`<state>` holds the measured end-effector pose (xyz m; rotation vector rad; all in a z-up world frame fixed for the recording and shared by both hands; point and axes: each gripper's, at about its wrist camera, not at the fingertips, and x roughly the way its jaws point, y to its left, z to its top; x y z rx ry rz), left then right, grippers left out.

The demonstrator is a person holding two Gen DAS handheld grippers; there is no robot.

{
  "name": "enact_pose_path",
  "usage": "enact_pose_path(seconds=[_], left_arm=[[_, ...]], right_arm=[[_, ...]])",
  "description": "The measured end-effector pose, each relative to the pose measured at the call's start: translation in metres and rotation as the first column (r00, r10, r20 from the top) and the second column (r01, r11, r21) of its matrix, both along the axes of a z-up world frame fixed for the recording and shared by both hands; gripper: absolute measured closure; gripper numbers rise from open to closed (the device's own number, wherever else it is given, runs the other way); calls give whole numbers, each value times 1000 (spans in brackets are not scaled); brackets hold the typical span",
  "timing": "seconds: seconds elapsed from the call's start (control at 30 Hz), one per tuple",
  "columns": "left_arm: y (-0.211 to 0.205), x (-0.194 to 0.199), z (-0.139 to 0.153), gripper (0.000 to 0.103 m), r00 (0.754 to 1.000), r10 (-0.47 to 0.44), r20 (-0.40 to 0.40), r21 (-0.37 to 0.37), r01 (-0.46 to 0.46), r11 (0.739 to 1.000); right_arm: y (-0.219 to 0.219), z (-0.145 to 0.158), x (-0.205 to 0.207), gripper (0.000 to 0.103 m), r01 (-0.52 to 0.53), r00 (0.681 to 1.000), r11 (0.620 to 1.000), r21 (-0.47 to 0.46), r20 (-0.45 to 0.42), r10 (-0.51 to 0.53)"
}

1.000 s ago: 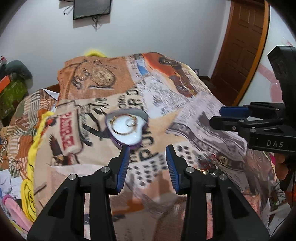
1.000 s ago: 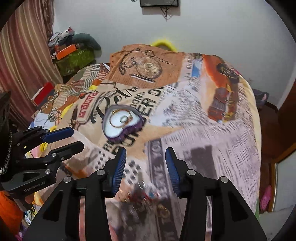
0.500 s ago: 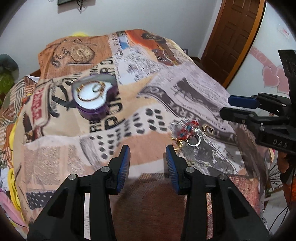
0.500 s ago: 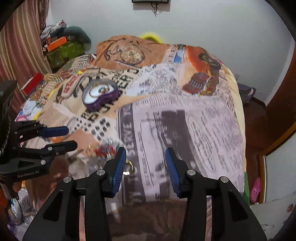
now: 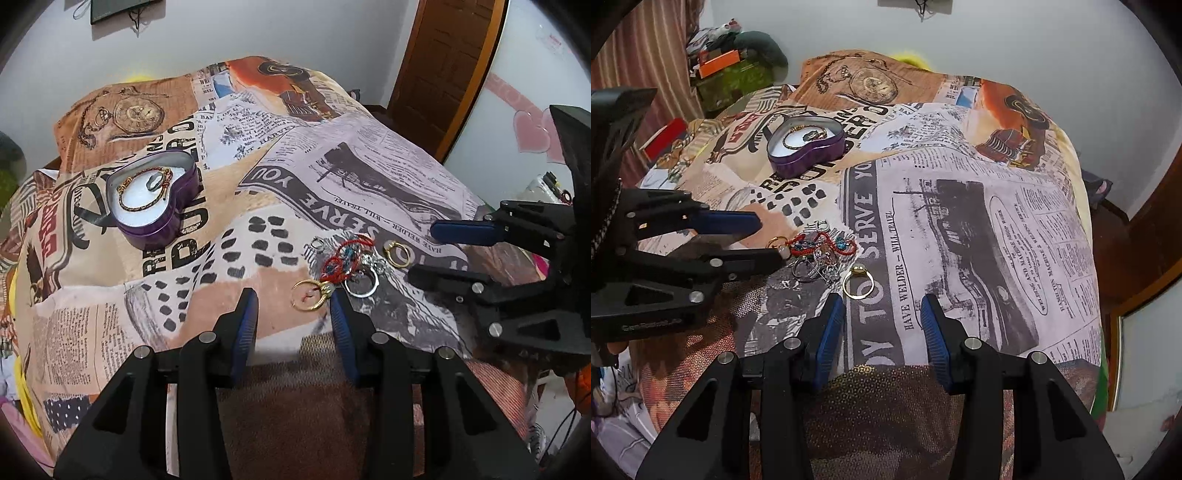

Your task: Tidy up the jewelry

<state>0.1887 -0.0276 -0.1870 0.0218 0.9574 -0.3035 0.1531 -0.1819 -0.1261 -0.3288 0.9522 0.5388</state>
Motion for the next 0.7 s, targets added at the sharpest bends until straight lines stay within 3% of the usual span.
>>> enact_pose_path(seconds=[0.3,0.5,0.7], left_arm=[[0,8,-5,64,1000,-7,4,-43,7,999],[-3,5,-6,76,1000,-4,25,-16,5,1000],[0,6,-7,78,1000,13,21,-42,-12,999]], right_arm=[[0,-6,7,63,-2,1000,999,47,-22,3],[4,-9,9,64,-1,1000,999,51,-3,1],[11,-10,7,86,-21,999,999,36,24,20]])
